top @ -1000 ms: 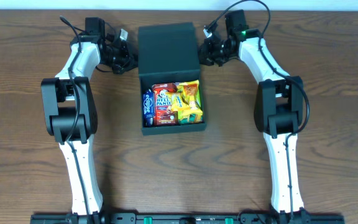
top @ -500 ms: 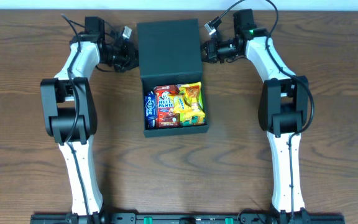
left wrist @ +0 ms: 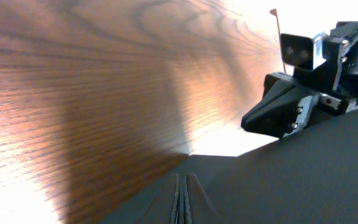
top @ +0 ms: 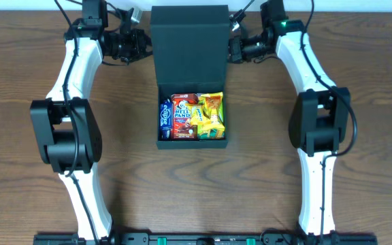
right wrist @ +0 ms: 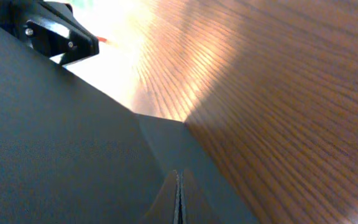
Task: Pack container
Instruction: 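Push the lid forward with both grippers to close the box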
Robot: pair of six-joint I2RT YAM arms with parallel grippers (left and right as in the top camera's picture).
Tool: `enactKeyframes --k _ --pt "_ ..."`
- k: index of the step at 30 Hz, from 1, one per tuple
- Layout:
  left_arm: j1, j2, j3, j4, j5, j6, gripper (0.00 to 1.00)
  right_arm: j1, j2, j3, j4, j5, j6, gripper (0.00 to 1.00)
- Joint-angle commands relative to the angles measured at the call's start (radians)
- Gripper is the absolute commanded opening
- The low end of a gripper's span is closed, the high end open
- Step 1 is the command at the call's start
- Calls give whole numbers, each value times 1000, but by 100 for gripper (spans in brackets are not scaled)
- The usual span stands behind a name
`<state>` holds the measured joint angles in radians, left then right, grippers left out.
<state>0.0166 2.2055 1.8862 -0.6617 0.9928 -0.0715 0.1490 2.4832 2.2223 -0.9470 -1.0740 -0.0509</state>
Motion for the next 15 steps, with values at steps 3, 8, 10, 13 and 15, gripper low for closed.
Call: enactKeyframes --k 3,8,10,13,15 --pt "-4 -50 24 -59 14 87 6 9 -76 1 -56 36 -103 1" --pt "-4 -88 24 -165 -67 158 6 10 -103 1 -175 129 -173 1" --pt "-4 -100 24 -210 -89 185 6 14 -103 1 -236 151 -212 1" --pt "-4 -108 24 -275 -113 211 6 22 -103 1 -300 229 -220 1" --pt "-4 -108 24 -298 -113 224 6 25 -103 1 -318 249 -220 1"
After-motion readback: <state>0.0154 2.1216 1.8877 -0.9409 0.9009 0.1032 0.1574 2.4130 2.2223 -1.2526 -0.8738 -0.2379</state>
